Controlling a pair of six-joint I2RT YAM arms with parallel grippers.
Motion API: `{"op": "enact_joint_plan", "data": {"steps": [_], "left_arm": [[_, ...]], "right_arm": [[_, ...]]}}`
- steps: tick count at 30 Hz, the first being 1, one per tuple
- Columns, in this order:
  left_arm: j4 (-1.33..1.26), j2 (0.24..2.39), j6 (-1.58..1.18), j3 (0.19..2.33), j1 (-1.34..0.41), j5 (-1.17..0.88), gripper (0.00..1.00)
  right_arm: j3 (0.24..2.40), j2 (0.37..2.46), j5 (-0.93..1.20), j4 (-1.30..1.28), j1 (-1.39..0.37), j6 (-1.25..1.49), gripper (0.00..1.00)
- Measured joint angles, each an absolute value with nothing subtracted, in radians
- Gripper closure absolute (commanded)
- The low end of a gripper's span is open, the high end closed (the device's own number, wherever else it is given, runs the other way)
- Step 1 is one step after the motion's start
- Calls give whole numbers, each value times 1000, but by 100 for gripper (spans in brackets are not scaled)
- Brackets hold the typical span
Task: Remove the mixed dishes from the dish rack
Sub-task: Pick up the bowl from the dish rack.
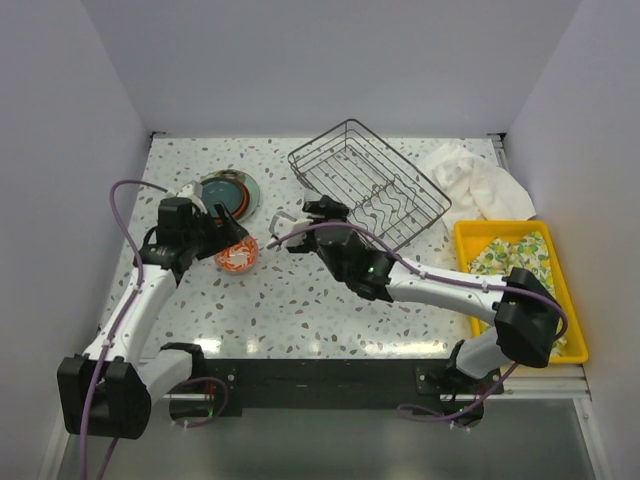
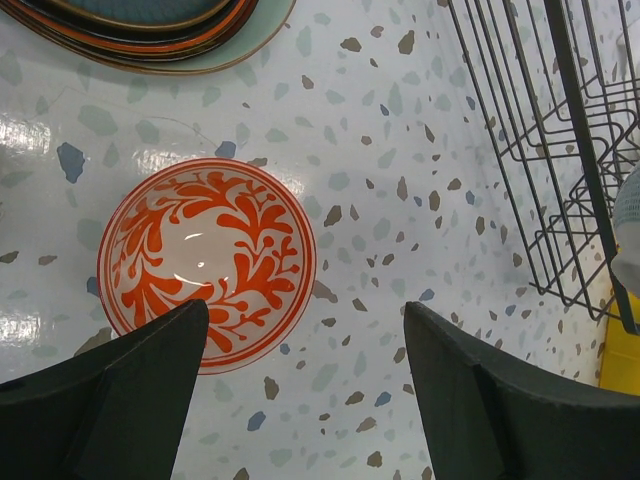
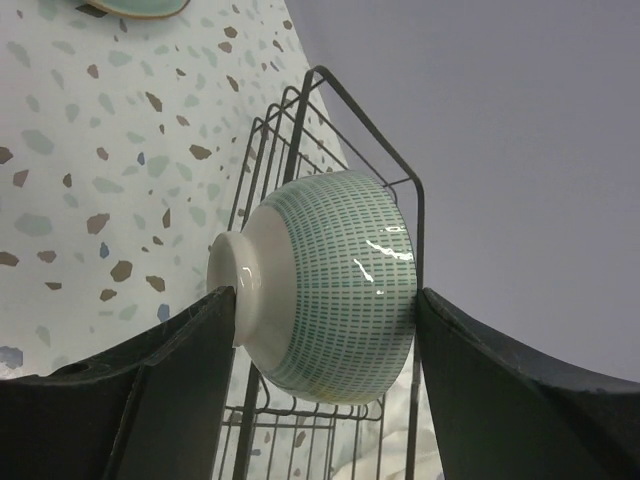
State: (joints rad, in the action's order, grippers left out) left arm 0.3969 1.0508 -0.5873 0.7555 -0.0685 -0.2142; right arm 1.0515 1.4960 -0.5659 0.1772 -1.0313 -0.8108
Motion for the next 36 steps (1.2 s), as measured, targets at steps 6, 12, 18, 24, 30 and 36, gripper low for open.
{"op": "enact_joint_plan", "data": {"steps": [6,12,18,24,30,36], "left_arm": [[397,1075,-585,773,-68,-221,15],[397,1118,-592,815,-68,-248,14],[399,1145,-602,841,-68,-282,14],[398,1187,-628,865,-71,-341,14],[398,1270,-648,898,-112,-403,14],[398,1325,-674,921,-157,-443,16]], "right_arm": [[962,1500,-644,340,-1160,-962,98],[848,1594,-717,614,-1257,-1114,96],[785,1804,-779,897,-1307,-1276,96],[779,1911,-827,1071,-1332,-1368,96],[780,1945,-864,1158,-1349,-1434,96],[780,2011,-892,1175,-1357,-1489,96]]}}
